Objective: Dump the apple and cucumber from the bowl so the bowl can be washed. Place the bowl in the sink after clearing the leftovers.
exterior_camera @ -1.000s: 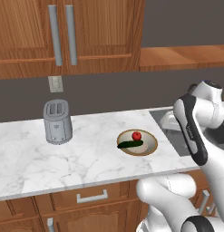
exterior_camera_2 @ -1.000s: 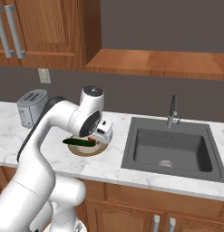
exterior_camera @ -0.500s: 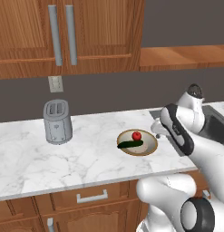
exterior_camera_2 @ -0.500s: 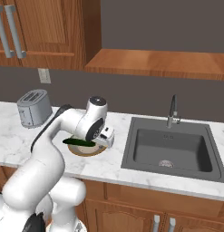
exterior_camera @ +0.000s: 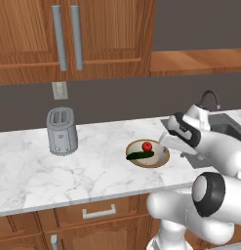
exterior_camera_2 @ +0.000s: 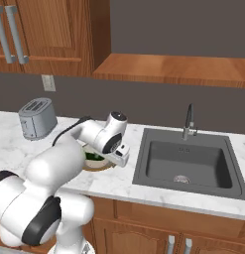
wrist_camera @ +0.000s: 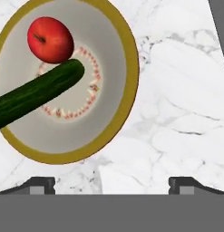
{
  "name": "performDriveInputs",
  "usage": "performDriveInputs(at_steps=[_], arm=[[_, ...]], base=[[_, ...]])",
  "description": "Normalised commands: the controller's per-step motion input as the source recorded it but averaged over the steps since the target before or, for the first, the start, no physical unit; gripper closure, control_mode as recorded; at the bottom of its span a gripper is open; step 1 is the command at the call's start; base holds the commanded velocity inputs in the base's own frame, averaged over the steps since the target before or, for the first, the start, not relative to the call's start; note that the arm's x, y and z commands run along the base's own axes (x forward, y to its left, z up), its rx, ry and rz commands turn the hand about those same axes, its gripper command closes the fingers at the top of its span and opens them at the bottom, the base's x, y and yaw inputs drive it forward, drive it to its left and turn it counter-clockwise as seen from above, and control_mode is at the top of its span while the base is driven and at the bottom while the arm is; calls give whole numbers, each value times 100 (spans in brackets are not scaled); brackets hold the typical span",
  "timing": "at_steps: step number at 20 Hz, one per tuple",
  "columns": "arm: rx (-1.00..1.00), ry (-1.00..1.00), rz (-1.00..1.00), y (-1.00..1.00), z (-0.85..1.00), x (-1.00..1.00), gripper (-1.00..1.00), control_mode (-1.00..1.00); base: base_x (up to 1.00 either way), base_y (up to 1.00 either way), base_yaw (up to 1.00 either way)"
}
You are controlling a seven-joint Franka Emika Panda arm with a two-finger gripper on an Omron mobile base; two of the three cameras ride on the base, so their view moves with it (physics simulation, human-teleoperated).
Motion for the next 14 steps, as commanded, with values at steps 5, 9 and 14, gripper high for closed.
performDriveInputs(at_steps=[5, 9, 14], arm=[[0, 0, 0, -1, -32, 18, -100, -100], [0, 0, 0, -6, -46, 10, -100, -100], [0, 0, 0, 0, -27, 39, -100, -100]], base=[[0, 0, 0], [0, 0, 0], [0, 0, 0]])
